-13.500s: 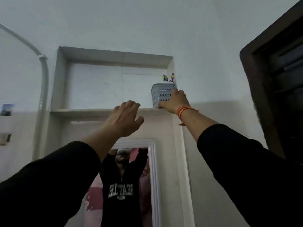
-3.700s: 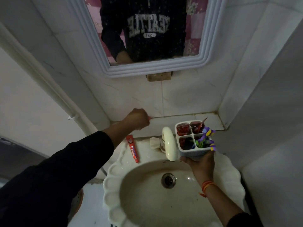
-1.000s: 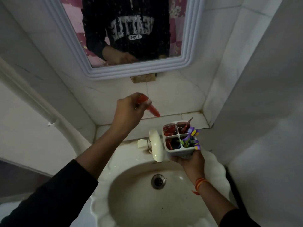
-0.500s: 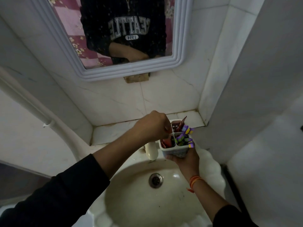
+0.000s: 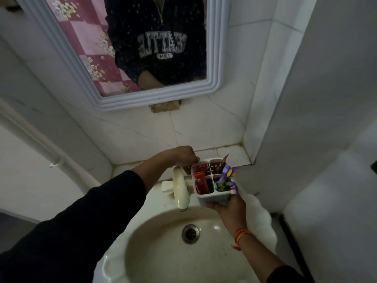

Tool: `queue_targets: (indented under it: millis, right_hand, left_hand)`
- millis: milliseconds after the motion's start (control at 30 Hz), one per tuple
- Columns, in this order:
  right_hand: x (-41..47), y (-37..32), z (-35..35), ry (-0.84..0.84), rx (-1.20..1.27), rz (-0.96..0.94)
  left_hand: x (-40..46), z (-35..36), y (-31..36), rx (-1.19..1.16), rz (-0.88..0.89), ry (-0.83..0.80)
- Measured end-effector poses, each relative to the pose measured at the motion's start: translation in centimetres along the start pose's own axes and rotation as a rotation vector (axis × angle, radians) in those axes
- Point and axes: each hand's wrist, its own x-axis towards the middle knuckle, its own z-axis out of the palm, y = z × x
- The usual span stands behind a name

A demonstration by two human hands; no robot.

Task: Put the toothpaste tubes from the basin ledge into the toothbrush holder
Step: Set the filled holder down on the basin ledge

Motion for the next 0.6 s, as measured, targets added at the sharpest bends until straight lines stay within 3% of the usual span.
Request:
queue_targets:
  millis: [133,333,600]
  right_hand:
    - [-0.2,-0.8,-0.7,0.051,-0.047,-0.08]
    - [2.3,-3.1,-2.2,0.085,-0.155,-0.156]
    - [8.4,-5.3,-3.5,0.112,-0.123,-0.091]
  left_hand:
    - [0.0,0.0,0.6,-0.008,0.038,0.1]
    - [0.8,-1.0,0.8,-0.378,-0.009,0.145]
    - [1.6,-0.6,3.6,-0.872,-0.029,0.047]
